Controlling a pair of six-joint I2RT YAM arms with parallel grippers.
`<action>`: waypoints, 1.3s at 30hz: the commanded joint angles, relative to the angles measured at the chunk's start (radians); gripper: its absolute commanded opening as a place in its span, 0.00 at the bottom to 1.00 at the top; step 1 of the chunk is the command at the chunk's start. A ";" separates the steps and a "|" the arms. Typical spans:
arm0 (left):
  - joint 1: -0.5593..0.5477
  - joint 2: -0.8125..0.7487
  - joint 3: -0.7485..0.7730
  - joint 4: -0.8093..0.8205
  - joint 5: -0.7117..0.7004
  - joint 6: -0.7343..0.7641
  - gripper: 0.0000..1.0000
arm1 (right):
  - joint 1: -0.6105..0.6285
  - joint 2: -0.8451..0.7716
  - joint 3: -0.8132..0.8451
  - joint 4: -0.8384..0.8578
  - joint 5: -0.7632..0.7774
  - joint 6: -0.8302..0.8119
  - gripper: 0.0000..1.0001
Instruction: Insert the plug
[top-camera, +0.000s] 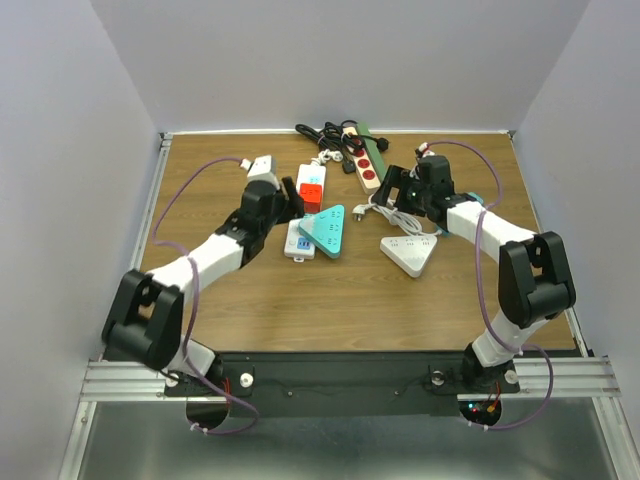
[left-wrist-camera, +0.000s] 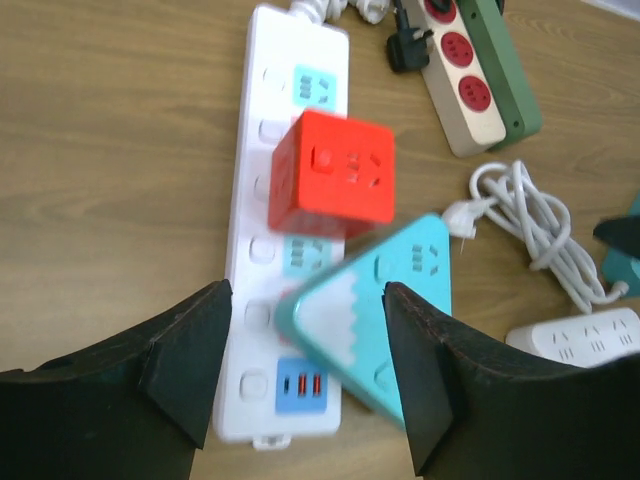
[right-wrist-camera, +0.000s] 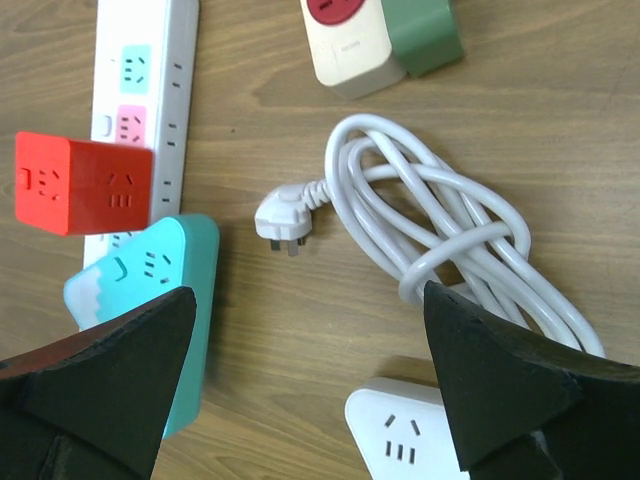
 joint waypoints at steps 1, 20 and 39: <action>-0.007 0.173 0.169 -0.042 0.031 0.119 0.83 | 0.004 -0.038 -0.018 -0.007 -0.003 -0.013 1.00; -0.041 0.540 0.541 -0.191 0.017 0.321 0.94 | -0.022 -0.091 -0.066 -0.007 -0.021 -0.029 1.00; -0.047 0.525 0.438 -0.353 0.205 0.558 0.00 | -0.051 -0.111 -0.081 -0.023 -0.024 -0.042 1.00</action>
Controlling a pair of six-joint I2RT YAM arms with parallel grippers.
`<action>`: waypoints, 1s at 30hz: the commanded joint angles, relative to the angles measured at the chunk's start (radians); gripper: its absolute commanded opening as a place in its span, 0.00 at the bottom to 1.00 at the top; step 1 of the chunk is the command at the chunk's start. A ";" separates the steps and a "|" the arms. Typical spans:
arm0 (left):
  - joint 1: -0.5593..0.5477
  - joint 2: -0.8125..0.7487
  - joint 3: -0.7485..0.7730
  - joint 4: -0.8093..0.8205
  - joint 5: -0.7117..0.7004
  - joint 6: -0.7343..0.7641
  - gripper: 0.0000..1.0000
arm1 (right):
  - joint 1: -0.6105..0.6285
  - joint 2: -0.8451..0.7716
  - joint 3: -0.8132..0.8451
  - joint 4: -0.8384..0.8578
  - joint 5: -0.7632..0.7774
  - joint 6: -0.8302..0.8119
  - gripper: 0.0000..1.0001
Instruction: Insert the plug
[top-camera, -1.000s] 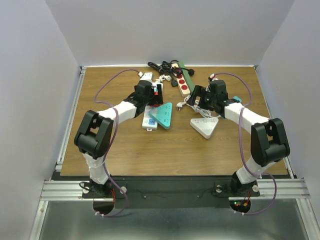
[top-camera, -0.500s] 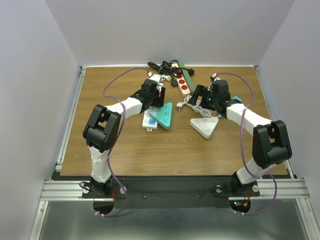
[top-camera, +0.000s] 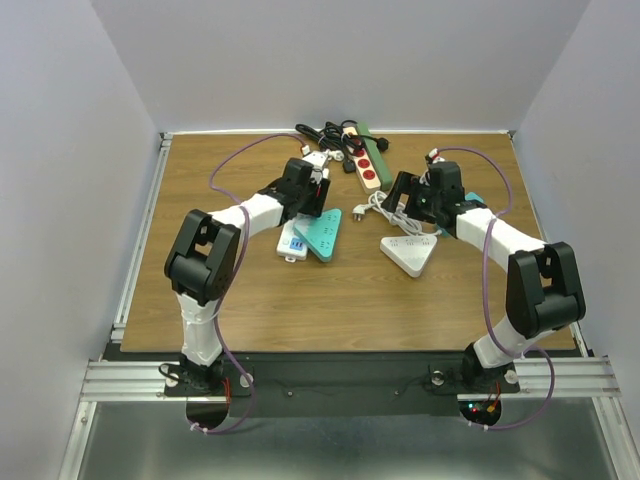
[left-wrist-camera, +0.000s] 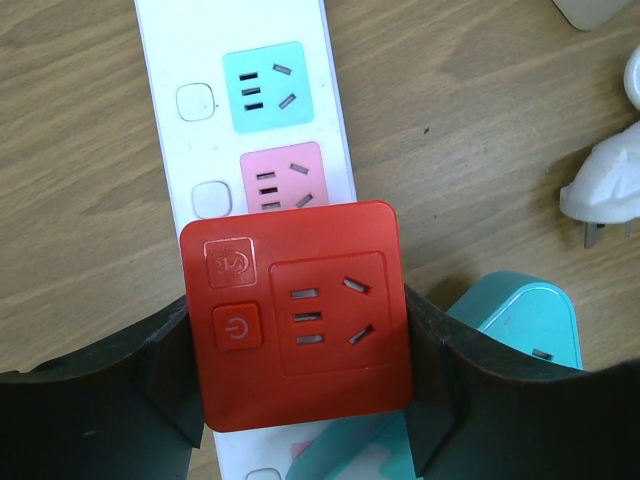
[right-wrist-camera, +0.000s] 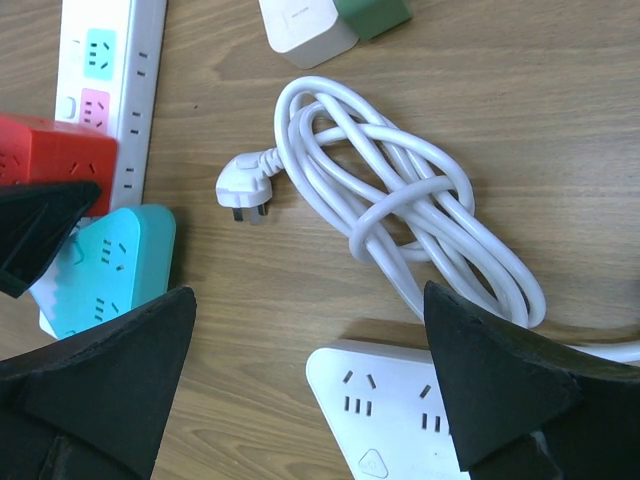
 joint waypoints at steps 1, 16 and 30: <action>-0.016 -0.056 -0.097 -0.121 0.124 0.106 0.00 | -0.010 -0.036 0.001 0.009 -0.014 -0.018 1.00; -0.137 -0.239 -0.292 -0.253 0.179 0.195 0.00 | -0.010 -0.001 0.012 0.007 -0.038 -0.014 1.00; -0.151 -0.259 -0.259 -0.278 0.053 0.134 0.60 | -0.030 -0.033 0.004 0.009 -0.063 0.000 1.00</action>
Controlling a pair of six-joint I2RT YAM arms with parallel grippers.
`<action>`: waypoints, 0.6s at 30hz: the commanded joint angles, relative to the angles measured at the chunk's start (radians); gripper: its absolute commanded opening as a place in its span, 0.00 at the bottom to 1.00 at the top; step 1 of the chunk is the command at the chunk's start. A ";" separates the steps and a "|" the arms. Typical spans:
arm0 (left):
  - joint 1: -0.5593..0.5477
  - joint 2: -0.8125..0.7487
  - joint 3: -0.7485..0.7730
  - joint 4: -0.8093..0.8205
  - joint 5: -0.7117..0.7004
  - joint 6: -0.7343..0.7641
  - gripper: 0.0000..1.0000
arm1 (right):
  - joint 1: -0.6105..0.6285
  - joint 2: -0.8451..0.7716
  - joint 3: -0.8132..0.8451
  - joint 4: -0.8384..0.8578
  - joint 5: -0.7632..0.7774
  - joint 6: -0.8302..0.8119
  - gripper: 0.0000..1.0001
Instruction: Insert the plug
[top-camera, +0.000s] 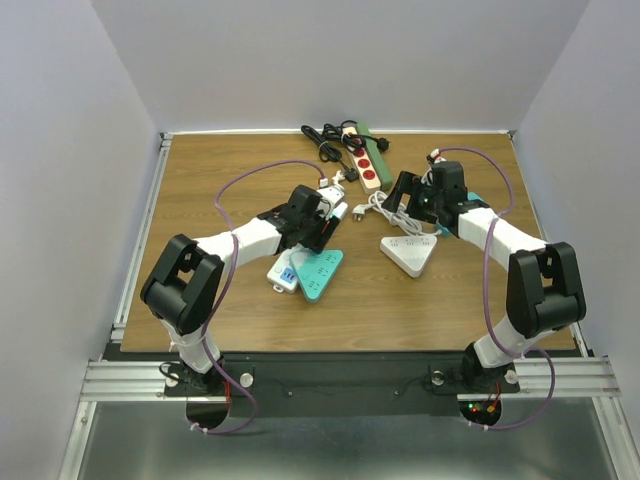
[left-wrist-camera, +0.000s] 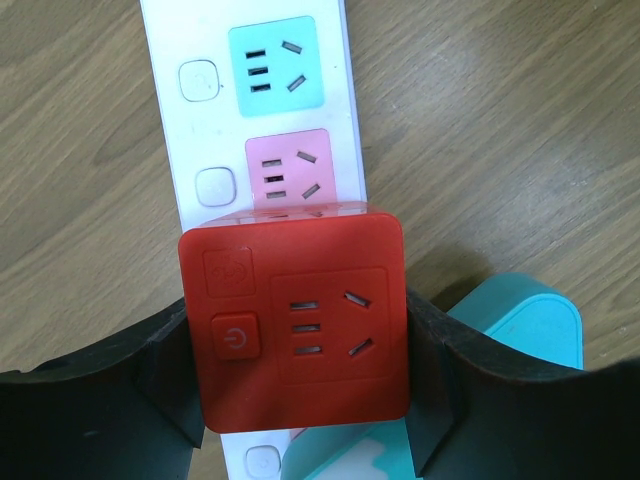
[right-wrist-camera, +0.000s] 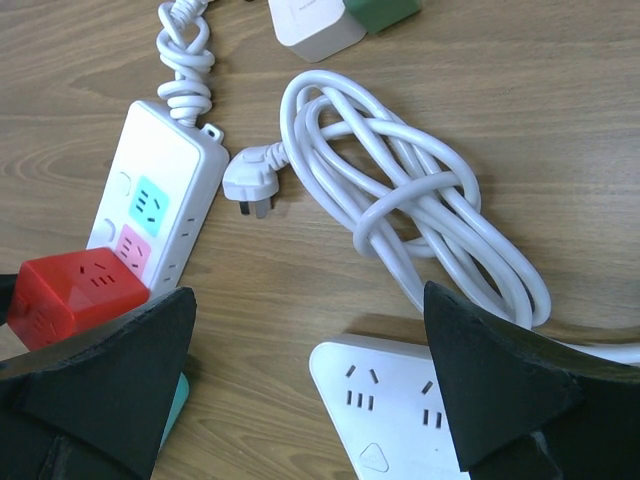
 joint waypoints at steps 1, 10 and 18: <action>-0.018 -0.024 -0.002 -0.156 0.000 -0.008 0.66 | -0.016 -0.036 0.008 0.012 -0.013 -0.002 1.00; 0.005 -0.092 0.041 -0.173 0.057 -0.019 0.99 | -0.042 -0.065 0.006 0.008 -0.033 -0.005 1.00; 0.011 -0.213 0.099 -0.210 -0.001 -0.048 0.99 | -0.077 -0.094 -0.006 0.005 -0.042 -0.015 1.00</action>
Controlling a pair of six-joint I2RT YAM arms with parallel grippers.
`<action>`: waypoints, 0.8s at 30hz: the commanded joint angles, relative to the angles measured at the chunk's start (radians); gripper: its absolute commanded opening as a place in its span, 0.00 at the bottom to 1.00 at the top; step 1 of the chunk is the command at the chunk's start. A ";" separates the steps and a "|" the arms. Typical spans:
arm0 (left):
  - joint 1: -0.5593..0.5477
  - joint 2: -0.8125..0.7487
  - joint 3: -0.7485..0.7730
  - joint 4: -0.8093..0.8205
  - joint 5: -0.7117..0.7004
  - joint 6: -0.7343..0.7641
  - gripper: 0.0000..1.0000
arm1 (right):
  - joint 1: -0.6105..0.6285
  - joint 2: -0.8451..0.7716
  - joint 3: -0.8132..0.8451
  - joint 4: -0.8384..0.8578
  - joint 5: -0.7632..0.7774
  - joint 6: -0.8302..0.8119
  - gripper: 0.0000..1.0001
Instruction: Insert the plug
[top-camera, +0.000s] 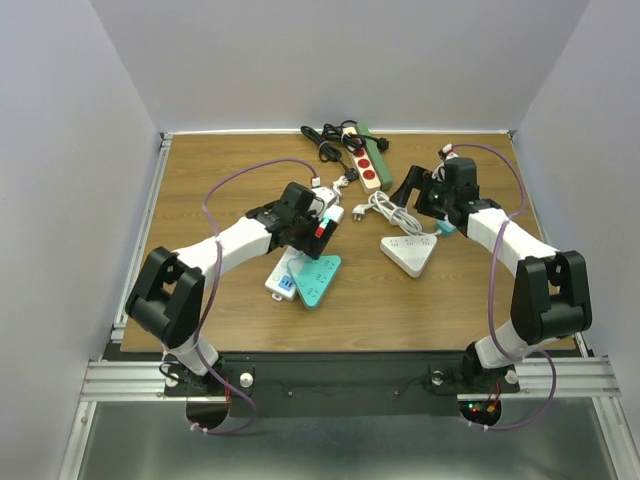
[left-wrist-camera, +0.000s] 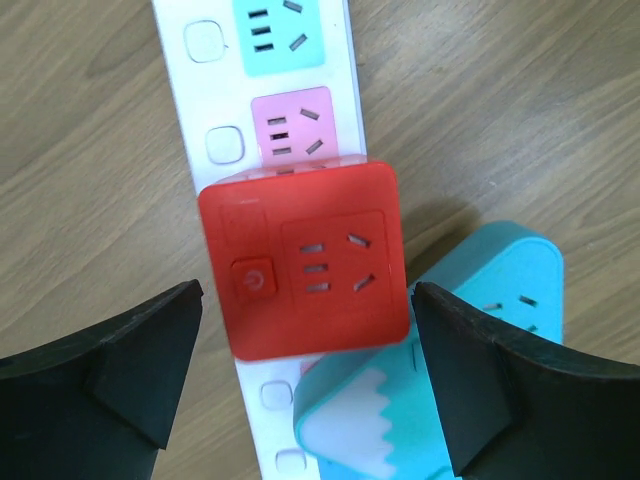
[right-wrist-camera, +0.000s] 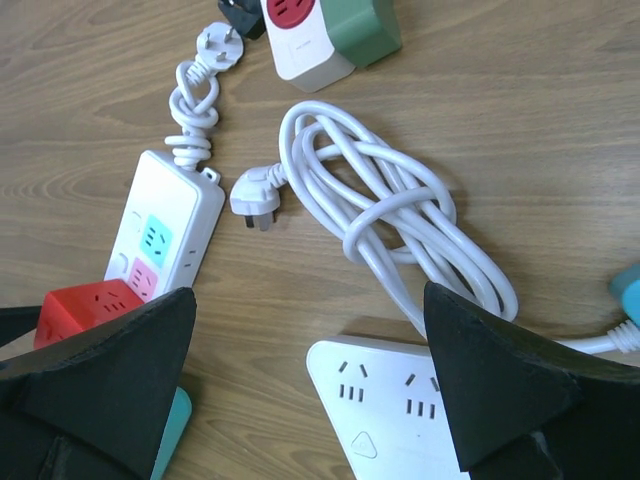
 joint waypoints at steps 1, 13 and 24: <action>0.001 -0.155 0.107 -0.013 -0.070 -0.027 0.99 | -0.029 -0.051 -0.005 0.012 -0.015 -0.017 1.00; -0.126 -0.272 0.027 0.490 -0.187 -0.519 0.99 | -0.120 -0.098 -0.009 0.008 -0.052 -0.017 1.00; -0.177 0.146 0.159 0.770 0.175 -0.921 0.99 | -0.157 -0.224 -0.046 0.008 0.052 -0.020 1.00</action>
